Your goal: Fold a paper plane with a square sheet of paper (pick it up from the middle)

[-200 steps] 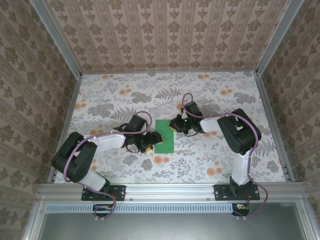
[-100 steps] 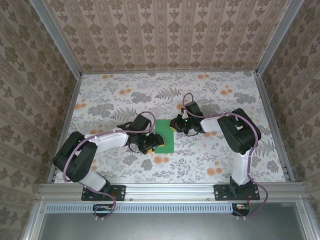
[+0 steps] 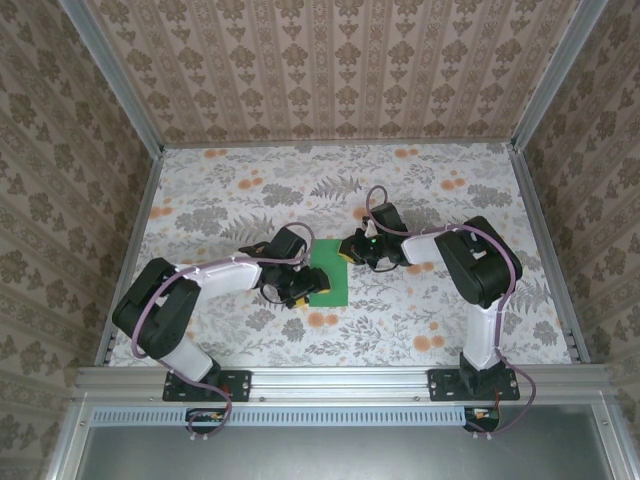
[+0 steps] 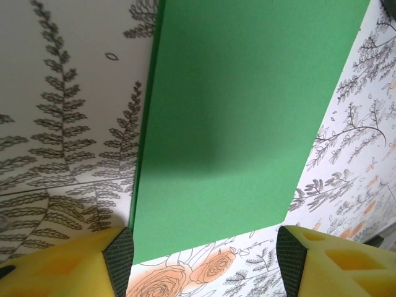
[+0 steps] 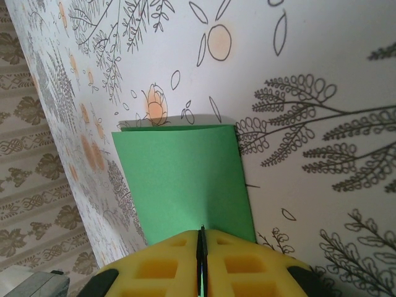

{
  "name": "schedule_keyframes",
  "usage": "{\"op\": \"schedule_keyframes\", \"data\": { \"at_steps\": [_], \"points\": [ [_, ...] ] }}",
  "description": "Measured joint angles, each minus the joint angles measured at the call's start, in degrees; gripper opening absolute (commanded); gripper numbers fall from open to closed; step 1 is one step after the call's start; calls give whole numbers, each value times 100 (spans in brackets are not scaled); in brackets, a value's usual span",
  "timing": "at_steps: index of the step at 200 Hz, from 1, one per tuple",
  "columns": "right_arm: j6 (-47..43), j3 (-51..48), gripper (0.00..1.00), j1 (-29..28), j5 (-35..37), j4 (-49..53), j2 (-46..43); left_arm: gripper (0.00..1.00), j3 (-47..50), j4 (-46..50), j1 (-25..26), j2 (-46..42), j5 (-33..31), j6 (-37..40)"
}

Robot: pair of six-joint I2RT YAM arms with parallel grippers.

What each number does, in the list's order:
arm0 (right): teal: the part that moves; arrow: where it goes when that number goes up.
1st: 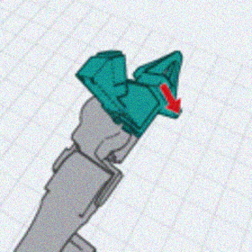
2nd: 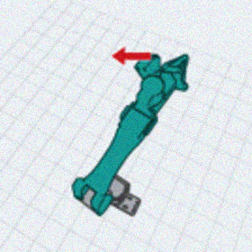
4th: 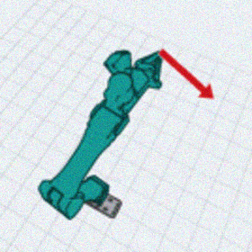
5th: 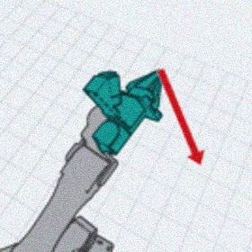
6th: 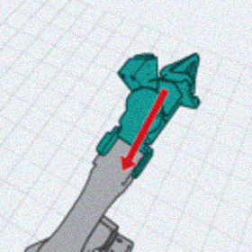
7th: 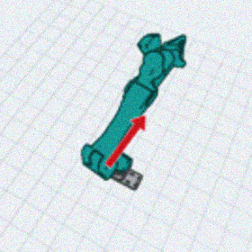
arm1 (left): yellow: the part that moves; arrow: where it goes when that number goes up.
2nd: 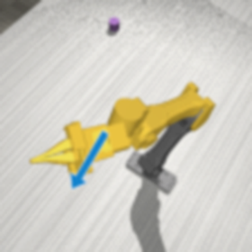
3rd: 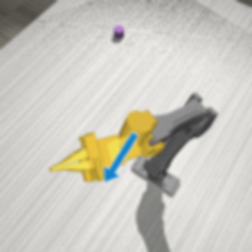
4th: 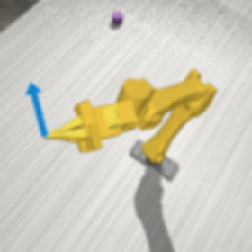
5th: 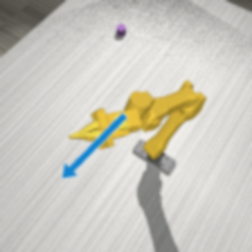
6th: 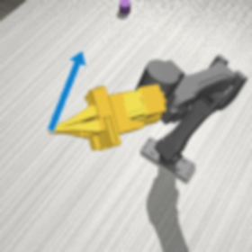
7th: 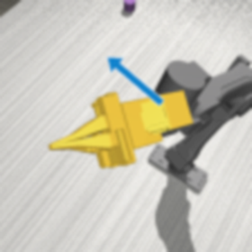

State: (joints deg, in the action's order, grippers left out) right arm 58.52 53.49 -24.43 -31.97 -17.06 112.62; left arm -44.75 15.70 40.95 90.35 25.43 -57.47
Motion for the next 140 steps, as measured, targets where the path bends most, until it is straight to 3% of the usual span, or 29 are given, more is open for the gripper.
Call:
{"op": "schedule_keyframes", "data": {
  "at_steps": [39,83,140],
  "points": [
    [0,0,12,2,-7,-2,2,66,-31,149,9,0,-111,61],
    [0,0,12,7,-20,-2,7,60,-35,140,28,35,-107,94],
    [-4,0,13,9,-44,-15,11,57,-22,-415,83,72,205,114]
  ]
}}
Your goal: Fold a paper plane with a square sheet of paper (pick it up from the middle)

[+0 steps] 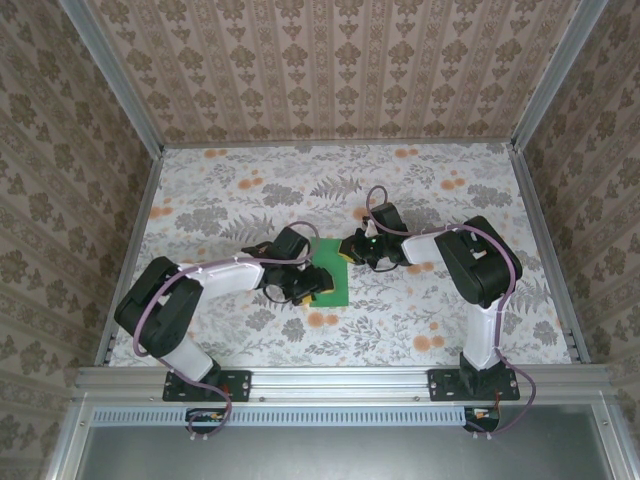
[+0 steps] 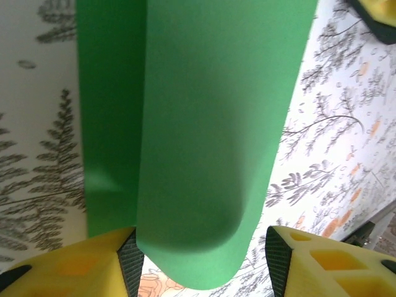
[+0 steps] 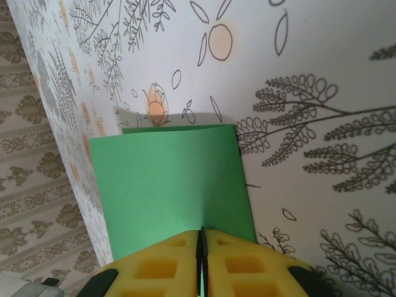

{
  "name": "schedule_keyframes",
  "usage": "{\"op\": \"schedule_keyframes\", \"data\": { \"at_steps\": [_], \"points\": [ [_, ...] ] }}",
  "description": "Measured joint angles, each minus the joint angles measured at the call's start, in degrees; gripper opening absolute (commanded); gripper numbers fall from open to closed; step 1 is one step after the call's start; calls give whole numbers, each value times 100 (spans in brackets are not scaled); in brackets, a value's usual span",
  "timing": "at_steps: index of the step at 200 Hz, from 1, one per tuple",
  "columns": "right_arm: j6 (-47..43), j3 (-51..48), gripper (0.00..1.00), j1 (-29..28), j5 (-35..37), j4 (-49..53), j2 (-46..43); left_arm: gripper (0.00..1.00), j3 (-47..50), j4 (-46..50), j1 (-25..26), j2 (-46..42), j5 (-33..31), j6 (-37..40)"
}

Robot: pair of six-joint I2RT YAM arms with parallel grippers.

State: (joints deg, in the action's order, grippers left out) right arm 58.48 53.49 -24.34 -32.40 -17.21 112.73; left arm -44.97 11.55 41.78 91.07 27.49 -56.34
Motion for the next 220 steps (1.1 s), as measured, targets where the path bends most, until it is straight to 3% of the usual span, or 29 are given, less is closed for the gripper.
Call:
{"op": "schedule_keyframes", "data": {
  "at_steps": [67,123,220],
  "points": [
    [-17,0,13,31,-103,-26,20,55,415,-938,-549,-46,345,232],
    [-20,0,13,33,-120,-39,22,49,472,-1683,-566,22,664,507],
    [-284,0,13,76,-184,85,-103,3,634,-1655,-776,162,444,645]
  ]
}}
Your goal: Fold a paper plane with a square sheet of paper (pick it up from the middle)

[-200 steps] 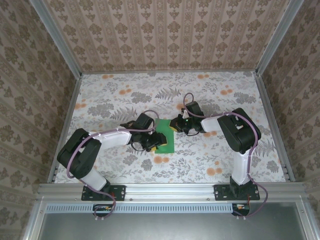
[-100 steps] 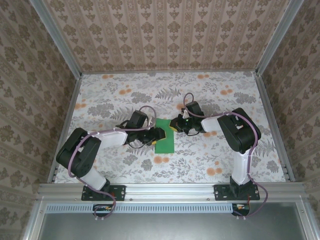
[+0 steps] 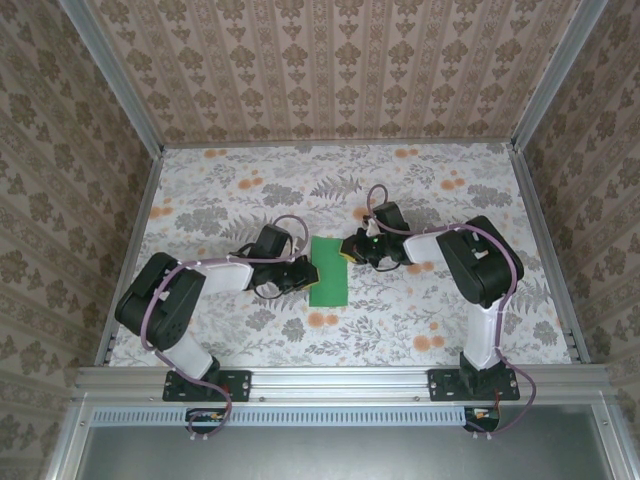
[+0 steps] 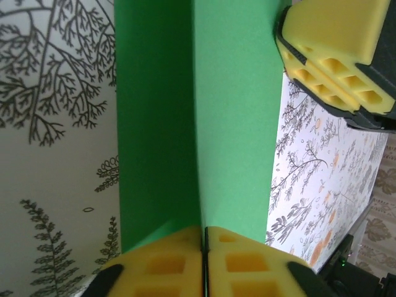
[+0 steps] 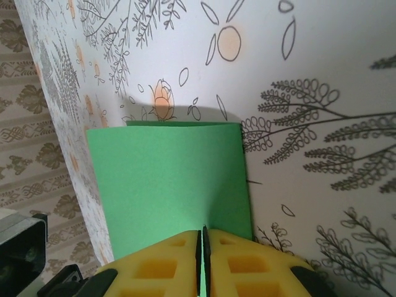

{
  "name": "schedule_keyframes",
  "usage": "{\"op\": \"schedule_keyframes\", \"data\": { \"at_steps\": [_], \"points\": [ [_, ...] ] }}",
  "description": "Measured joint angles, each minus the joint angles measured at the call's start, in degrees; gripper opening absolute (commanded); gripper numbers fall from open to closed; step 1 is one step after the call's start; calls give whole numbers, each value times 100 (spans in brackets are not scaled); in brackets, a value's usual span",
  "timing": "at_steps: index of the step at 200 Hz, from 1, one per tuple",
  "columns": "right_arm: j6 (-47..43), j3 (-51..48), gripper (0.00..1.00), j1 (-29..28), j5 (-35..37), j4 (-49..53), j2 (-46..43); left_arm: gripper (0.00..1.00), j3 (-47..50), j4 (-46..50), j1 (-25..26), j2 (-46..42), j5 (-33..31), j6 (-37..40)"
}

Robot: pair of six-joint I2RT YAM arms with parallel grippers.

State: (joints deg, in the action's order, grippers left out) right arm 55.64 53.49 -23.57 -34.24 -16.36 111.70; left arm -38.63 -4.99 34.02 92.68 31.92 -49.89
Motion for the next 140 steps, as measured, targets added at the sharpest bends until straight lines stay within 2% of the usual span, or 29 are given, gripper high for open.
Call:
{"op": "schedule_keyframes", "data": {
  "at_steps": [23,96,140],
  "points": [
    [-111,4,13,9,107,166,-175,0,0,111,-37,0,-31,66],
    [-302,2,13,-61,540,518,-699,0,0,739,-420,-162,-70,404],
    [-479,4,12,-457,737,929,-793,7,0,804,-422,-179,-37,428]
  ]
}}
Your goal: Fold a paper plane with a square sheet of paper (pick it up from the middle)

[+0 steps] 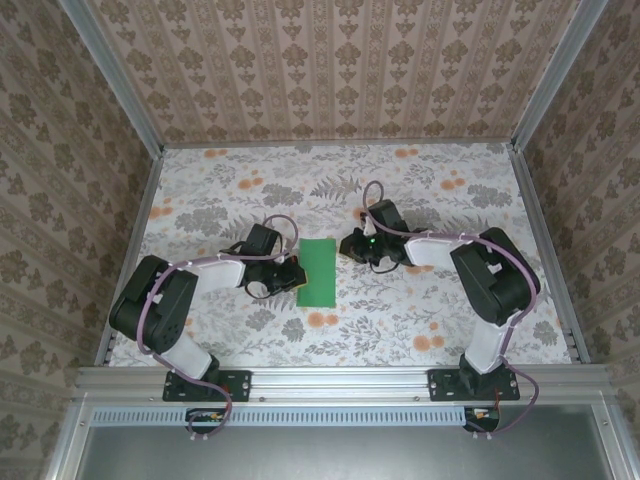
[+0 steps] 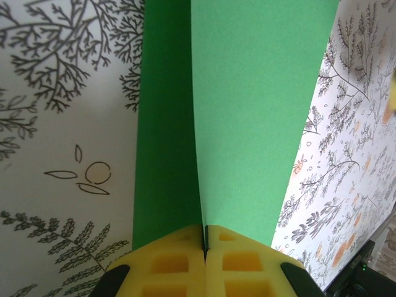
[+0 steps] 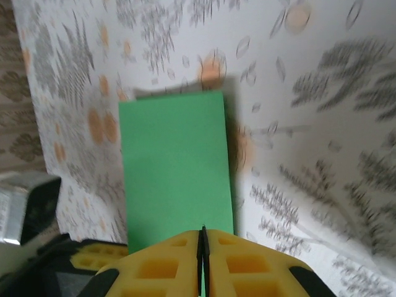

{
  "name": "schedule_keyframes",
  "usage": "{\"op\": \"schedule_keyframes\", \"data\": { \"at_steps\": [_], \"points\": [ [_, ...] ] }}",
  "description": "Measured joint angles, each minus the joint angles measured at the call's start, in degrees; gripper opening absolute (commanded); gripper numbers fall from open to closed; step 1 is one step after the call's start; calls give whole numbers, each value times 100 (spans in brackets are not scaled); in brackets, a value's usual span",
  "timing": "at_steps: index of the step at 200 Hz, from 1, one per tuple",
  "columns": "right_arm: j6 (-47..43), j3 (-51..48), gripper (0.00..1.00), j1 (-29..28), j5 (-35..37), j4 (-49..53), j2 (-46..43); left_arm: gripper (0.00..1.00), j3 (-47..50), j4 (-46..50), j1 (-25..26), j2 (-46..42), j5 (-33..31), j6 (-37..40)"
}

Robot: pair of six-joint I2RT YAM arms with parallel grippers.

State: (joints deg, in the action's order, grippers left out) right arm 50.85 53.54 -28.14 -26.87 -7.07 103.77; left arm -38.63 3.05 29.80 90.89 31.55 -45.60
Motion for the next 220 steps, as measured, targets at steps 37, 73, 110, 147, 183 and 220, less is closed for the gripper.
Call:
{"op": "schedule_keyframes", "data": {
  "at_steps": [37,73,110,147,183,220],
  "points": [
    [-20,120,11,-391,-118,190,177,11,0,-2,0,0,61,-2],
    [-63,308,11,-514,-326,282,516,17,0,-4,0,0,146,-26],
    [-188,520,11,-514,-291,649,682,26,125,-131,0,-2,369,-146],
    [-295,717,10,-514,-140,1047,748,27,424,-210,28,-149,697,-247],
    [-343,846,10,-514,-46,1294,763,27,472,-299,55,-463,911,-319],
    [-428,903,9,-514,-7,1412,769,30,455,-411,52,-719,1069,-326]
  ]
}}
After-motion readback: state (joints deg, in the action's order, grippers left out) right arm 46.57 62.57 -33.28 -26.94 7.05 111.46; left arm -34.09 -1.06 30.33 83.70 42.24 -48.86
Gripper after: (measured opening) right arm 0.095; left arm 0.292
